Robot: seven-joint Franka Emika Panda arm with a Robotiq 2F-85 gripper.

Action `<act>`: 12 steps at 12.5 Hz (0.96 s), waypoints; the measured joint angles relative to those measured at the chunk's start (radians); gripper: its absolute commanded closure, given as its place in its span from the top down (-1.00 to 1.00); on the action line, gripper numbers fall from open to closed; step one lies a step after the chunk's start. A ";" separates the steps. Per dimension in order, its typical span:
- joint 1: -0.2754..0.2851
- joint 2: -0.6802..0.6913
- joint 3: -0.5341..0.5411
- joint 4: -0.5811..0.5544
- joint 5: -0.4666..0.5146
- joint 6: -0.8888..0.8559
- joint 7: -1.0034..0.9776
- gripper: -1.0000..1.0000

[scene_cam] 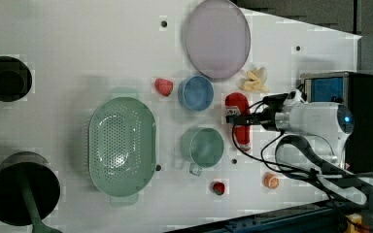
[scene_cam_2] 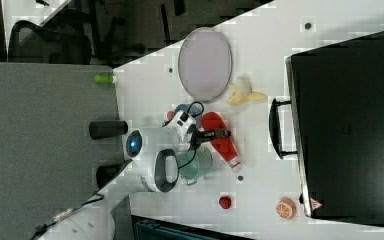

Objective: Pick Ketchup from the table and place it in strainer.

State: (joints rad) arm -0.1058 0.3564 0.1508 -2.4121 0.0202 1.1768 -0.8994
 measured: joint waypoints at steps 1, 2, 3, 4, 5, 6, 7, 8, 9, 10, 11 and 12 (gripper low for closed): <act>0.000 -0.040 -0.004 -0.002 0.000 -0.011 0.006 0.25; -0.003 -0.089 -0.005 0.000 -0.001 -0.052 0.014 0.25; -0.007 -0.146 0.002 0.002 0.001 -0.112 0.035 0.25; -0.009 -0.206 0.008 0.006 0.003 -0.167 0.068 0.25; -0.015 -0.269 0.024 0.018 0.003 -0.231 0.098 0.25; -0.020 -0.328 0.049 0.047 0.006 -0.308 0.120 0.25; -0.019 -0.379 0.074 0.080 0.006 -0.385 0.147 0.25; -0.015 -0.414 0.103 0.121 0.000 -0.439 0.190 0.25; -0.012 -0.436 0.135 0.160 -0.002 -0.476 0.230 0.25; -0.009 -0.438 0.175 0.205 0.005 -0.505 0.276 0.25; 0.002 -0.434 0.214 0.232 0.017 -0.509 0.333 0.25; 0.017 -0.433 0.251 0.238 0.015 -0.511 0.388 0.25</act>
State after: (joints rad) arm -0.0888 -0.0769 0.4016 -2.1738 0.0354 0.6655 -0.5112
